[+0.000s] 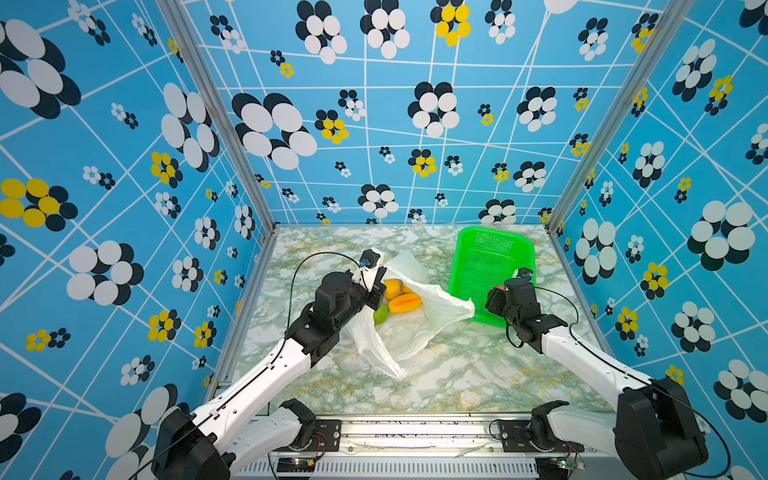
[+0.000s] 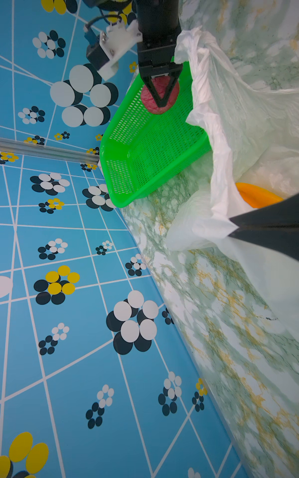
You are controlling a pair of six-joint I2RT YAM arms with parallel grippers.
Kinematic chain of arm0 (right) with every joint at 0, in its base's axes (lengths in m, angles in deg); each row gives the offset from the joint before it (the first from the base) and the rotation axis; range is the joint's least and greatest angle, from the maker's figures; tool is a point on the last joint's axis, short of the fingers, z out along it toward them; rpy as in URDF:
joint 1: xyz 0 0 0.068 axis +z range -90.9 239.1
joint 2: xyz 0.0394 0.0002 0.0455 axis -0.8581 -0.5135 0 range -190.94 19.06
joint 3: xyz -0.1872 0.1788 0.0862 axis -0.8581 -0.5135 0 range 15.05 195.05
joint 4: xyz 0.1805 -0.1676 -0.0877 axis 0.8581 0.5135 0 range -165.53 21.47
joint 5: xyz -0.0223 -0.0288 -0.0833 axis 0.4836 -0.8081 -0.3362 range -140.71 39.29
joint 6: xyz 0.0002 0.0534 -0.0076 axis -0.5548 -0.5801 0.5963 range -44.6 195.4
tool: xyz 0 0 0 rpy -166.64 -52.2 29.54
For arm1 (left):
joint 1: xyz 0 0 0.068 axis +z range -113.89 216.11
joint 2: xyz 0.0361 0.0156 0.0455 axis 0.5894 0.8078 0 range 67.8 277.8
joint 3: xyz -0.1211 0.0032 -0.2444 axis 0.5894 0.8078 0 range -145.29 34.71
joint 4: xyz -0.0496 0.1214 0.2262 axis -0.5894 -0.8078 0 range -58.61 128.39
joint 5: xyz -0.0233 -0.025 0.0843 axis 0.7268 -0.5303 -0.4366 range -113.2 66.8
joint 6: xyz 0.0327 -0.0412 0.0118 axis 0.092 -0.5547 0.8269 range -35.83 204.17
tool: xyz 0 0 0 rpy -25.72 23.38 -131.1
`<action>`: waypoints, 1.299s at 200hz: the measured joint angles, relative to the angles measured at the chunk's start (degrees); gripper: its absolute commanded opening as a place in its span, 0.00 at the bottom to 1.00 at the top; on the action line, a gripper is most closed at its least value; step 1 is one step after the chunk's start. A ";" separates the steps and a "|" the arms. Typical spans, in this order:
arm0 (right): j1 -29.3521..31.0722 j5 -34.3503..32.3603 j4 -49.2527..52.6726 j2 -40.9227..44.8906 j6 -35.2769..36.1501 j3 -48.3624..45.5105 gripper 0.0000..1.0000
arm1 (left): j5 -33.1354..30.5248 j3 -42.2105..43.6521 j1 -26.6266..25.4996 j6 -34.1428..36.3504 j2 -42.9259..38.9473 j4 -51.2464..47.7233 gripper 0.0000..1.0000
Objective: Untie the knot of the plastic bag and take out the fruit
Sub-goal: 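Lift the pink fruit out with the right gripper and carry it over the green basket, then open the right gripper to drop the pink fruit into the basket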
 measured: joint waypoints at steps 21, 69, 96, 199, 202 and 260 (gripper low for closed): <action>-0.37 1.01 -0.13 -4.07 -0.39 0.83 0.37 | 0.02 0.00 0.00 0.00 0.00 0.07 0.00; -0.59 1.38 -0.48 -7.23 -0.87 1.46 0.45 | 0.44 0.00 0.00 0.00 0.00 0.07 0.00; -0.63 1.57 -0.57 -7.21 -1.03 1.46 0.65 | 0.44 0.00 -0.02 0.00 0.00 0.07 0.00; 0.26 3.69 1.14 8.35 1.66 1.42 0.82 | 0.63 0.00 -0.07 0.00 0.00 0.11 0.00; 0.44 3.63 1.22 9.11 1.81 1.42 0.82 | 0.68 0.00 -0.07 0.00 0.00 0.11 0.00; 2.27 4.00 1.27 12.92 3.67 0.83 0.73 | 1.77 0.00 -0.11 -0.48 -0.20 0.13 0.00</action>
